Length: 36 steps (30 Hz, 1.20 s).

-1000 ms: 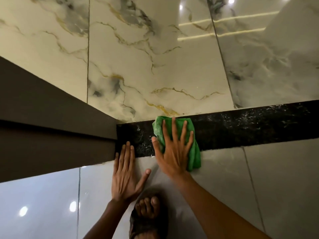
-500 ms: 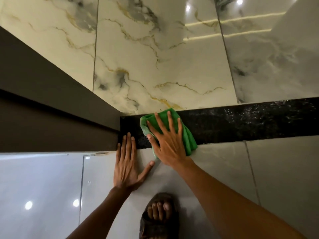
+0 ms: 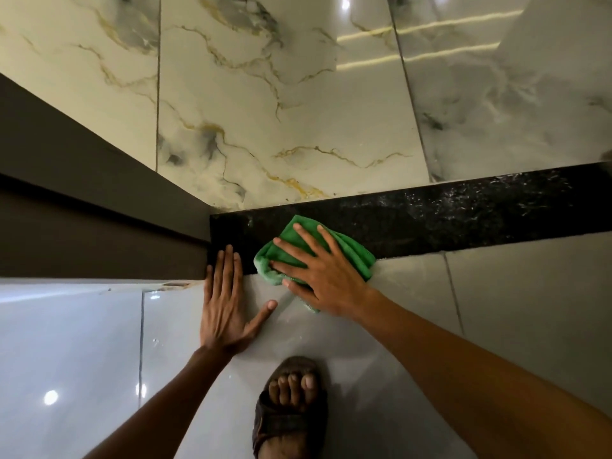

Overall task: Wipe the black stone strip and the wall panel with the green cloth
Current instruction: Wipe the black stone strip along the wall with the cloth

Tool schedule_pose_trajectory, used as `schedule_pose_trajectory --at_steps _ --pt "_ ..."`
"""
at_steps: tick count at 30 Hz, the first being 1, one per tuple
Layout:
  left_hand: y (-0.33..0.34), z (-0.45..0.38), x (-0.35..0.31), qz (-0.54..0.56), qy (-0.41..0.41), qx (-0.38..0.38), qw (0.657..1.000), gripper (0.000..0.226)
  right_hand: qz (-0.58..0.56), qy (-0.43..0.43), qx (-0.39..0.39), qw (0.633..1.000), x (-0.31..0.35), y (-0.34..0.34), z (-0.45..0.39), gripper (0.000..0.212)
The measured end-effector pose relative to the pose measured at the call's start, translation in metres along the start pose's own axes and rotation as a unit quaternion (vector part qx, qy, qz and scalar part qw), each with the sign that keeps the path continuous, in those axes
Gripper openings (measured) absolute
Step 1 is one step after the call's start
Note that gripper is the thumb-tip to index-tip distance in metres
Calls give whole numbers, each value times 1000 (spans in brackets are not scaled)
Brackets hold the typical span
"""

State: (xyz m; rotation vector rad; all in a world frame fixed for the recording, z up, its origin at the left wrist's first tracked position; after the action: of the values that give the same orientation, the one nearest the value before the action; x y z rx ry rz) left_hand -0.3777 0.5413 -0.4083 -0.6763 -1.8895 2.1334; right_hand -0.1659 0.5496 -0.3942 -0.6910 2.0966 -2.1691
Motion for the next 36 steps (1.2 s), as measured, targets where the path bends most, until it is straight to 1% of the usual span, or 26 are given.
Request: schedule_pose_trajectory --at_steps 2,4,6,10,14,17,19,23,26,28,30,34,35,36 --pt "0 0 -1 -1 4 2 1000 117 -5 47 -15 999 -19 -5 14 53" --pt "0 0 -2 -4 8 5 1000 114 1 117 -24 993 -43 -8 27 57" --pt "1 -2 -3 -1 7 11 1000 113 2 182 -30 983 -71 -14 40 61" --pt "1 -2 -3 4 0 22 1000 112 14 275 -50 960 -139 -32 67 66" --pt "2 1 0 -5 5 21 1000 111 14 378 -70 923 -221 -58 109 65" --pt "5 0 0 -8 13 21 1000 110 10 469 -71 881 -282 -81 149 66" --pt "6 -1 0 -7 12 24 1000 111 3 513 -68 856 -311 -95 172 68" --pt "5 -2 -2 -5 5 36 999 112 -17 547 -52 835 -354 -114 198 75" --pt "3 -1 -2 -4 -5 41 999 114 -41 593 -51 803 -386 -125 215 83" --pt "3 -2 -3 -3 -7 38 999 114 -43 595 -42 802 -401 -129 218 85" --pt "4 -2 -4 -2 -7 40 999 114 -44 597 -41 800 -406 -130 216 84" --pt "7 -2 1 -10 -7 37 999 113 -46 651 -76 754 -395 -127 205 71" --pt "7 -2 1 -13 -6 37 999 112 -42 654 -85 751 -389 -125 200 69" --pt "8 -2 0 -15 -4 37 999 112 -34 647 -90 756 -383 -123 194 68"
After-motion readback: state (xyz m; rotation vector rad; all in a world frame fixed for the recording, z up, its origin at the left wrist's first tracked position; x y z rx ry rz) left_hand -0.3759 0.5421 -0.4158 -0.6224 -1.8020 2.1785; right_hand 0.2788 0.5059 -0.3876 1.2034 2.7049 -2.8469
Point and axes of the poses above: each hand's wrist, its own z-axis away from the middle knuckle, its own y-axis out of the palm, x = y × z, the point moved 7 cm from there along -z, towards the middle knuckle, and after that the axes turned 8 degrees about y, right-handed, at the moved point
